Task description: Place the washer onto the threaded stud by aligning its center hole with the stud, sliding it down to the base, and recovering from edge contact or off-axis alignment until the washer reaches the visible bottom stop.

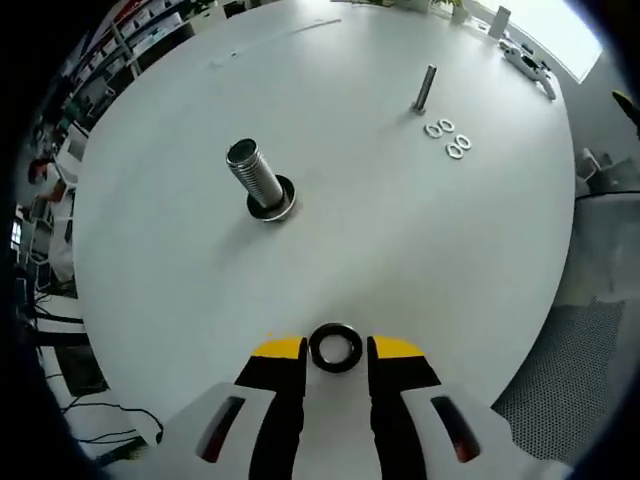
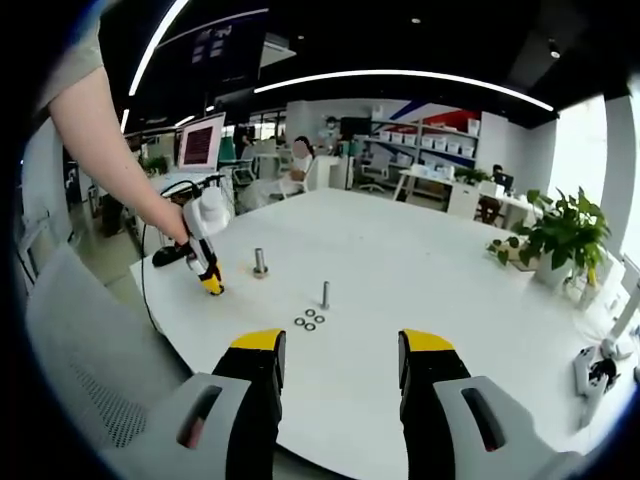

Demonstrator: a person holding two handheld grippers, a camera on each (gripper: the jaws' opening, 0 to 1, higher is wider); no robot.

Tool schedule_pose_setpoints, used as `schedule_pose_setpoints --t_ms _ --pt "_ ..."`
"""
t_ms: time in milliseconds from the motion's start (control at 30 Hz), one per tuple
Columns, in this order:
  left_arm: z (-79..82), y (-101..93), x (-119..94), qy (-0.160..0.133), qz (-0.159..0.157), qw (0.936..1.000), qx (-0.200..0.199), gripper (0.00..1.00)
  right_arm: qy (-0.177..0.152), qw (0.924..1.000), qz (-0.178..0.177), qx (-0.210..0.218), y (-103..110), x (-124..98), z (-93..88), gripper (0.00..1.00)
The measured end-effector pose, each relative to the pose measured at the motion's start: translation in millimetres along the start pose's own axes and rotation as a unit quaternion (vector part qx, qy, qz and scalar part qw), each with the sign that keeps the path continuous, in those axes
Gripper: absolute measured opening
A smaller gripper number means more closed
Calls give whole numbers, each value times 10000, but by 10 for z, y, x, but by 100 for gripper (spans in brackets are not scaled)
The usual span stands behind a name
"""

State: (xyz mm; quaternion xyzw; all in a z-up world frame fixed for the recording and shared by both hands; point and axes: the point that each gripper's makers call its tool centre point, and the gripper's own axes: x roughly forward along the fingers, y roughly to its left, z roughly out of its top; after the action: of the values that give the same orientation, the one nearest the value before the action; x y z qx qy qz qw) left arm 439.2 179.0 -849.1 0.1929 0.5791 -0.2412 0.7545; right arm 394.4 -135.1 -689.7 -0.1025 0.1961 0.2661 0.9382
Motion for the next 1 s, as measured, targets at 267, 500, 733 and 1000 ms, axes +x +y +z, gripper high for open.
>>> schedule_pose_setpoints --t_ms 267,500,733,1000 --pt "-67 -57 46 94 -51 9999 118 24 17 10000 18 -10 6 5 -6 47" --pt "-65 -26 62 56 -14 9999 108 24 25 10000 16 -11 7 4 -8 47" --pt "-65 -2 71 136 84 9991 404 22 24 10000 4 -12 3 4 -9 47" --pt "-90 45 79 123 129 9991 378 23 13 10000 -10 -3 -4 3 -7 47"
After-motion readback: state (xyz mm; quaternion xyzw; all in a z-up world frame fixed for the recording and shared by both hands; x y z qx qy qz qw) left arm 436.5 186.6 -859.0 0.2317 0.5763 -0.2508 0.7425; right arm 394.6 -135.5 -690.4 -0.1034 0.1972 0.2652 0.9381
